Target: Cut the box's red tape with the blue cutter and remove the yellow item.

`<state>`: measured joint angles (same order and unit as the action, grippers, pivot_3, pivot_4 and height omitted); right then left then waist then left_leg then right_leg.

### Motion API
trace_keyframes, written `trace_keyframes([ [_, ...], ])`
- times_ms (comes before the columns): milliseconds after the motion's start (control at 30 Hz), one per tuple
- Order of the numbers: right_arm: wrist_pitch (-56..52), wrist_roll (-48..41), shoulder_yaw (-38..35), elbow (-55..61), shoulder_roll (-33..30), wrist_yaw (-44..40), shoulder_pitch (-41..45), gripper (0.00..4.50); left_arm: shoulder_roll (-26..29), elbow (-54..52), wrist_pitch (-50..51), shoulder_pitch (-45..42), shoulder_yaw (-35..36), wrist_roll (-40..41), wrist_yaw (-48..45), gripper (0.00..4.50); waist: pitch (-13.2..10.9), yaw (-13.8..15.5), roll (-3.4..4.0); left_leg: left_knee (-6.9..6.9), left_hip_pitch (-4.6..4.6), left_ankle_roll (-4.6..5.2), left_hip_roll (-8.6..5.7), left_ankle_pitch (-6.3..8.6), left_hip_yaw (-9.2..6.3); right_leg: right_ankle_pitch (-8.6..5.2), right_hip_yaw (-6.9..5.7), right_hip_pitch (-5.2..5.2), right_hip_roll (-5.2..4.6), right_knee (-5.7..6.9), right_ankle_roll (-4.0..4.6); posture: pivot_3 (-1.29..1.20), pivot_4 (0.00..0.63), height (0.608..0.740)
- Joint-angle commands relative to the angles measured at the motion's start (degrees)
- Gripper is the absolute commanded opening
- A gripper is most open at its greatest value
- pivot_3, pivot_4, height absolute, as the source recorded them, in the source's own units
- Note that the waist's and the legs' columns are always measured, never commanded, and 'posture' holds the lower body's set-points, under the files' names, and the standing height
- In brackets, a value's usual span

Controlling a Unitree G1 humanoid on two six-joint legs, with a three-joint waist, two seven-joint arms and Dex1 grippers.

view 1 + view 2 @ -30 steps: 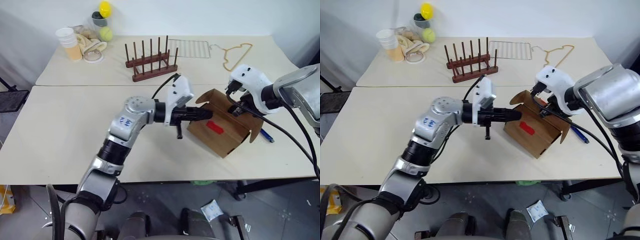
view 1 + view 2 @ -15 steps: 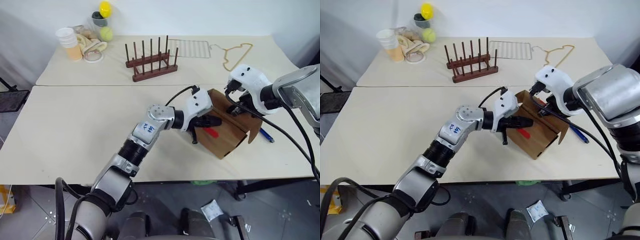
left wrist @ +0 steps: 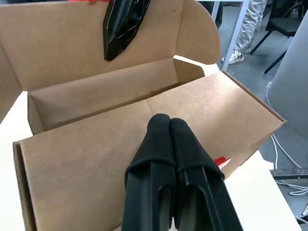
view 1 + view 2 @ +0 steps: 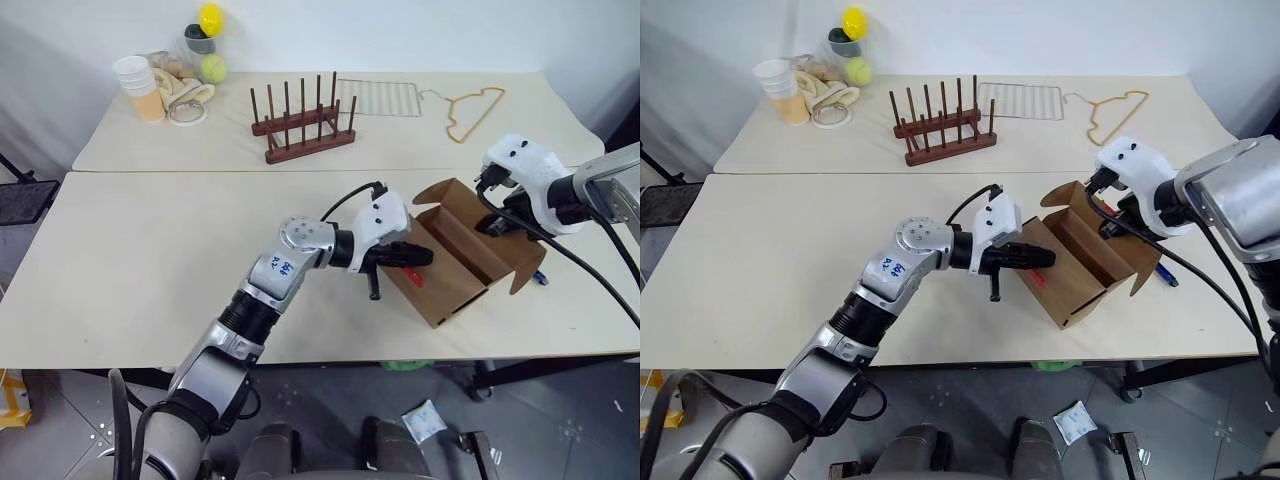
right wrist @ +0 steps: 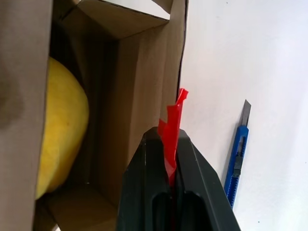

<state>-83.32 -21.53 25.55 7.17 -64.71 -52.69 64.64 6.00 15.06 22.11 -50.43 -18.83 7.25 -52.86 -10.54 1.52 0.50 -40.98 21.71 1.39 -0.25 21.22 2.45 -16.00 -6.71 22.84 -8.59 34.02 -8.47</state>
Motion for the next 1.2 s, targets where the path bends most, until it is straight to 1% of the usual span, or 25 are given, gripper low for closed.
trace_keyframes([
  [33, 0.7, 0.0, -0.5, -0.1, -2.3, -1.6, -0.8, 0.01, 2.3, 1.1, 3.6, 2.1, 0.0, -1.1, 0.9, 0.0, 0.0, 0.0, 0.0, 0.0, -0.01, 0.0, 0.0, 0.0, 0.0, 0.0, 0.0, 0.0, 0.0, 0.0, 0.0, 0.0, 0.15, 0.74],
  [133, 1.5, 0.2, -0.5, -0.8, -2.5, -2.1, -2.1, 0.01, 3.4, 0.0, 4.9, 2.8, -0.2, -1.4, 1.4, 0.0, 0.0, 0.0, 0.0, 0.01, -0.07, 0.0, 0.01, 0.0, 0.0, 0.0, 0.01, -0.06, 0.0, 0.01, 0.0, 0.0, 0.15, 0.74],
  [367, 3.8, 1.2, -0.2, -3.1, -1.9, -2.6, -4.0, 0.01, 7.7, -4.2, 10.2, 5.4, -1.4, -2.1, 1.5, 0.0, 0.0, -0.2, 0.02, 0.02, -0.37, 0.0, 0.04, 0.0, -0.09, 0.0, 0.1, -0.28, 0.01, 0.02, 0.0, 0.0, 0.15, 0.74],
  [700, 3.7, 1.3, -0.6, -1.6, 1.2, -2.1, -6.6, 0.01, 9.1, -8.4, 14.6, 7.3, -0.9, -1.0, 3.3, 0.0, 0.1, -0.2, 0.0, 0.03, -0.49, -0.02, 0.06, 0.01, -0.29, 0.01, 0.19, -0.35, 0.02, 0.04, 0.02, 0.0, 0.15, 0.74],
  [933, 5.5, 2.6, -1.7, -1.7, 3.0, -0.7, -10.0, 0.01, 12.6, -12.9, 18.8, 9.4, -2.2, 0.3, 2.4, 0.0, 0.2, -0.3, -0.01, 0.06, -0.54, -0.06, 0.1, 0.03, -0.28, 0.0, 0.22, -0.34, 0.06, 0.05, 0.03, 0.0, 0.15, 0.74],
  [1200, 5.0, 3.2, -3.5, 0.8, 5.6, 1.6, -13.6, 0.01, 13.8, -14.6, 20.5, 10.1, -2.6, 1.2, 3.3, 0.0, 0.3, 0.7, -0.08, -0.08, -0.52, -0.02, 0.02, 0.01, -0.34, 0.01, 0.21, -0.47, -0.04, 0.04, 0.02, 0.0, 0.15, 0.74],
])
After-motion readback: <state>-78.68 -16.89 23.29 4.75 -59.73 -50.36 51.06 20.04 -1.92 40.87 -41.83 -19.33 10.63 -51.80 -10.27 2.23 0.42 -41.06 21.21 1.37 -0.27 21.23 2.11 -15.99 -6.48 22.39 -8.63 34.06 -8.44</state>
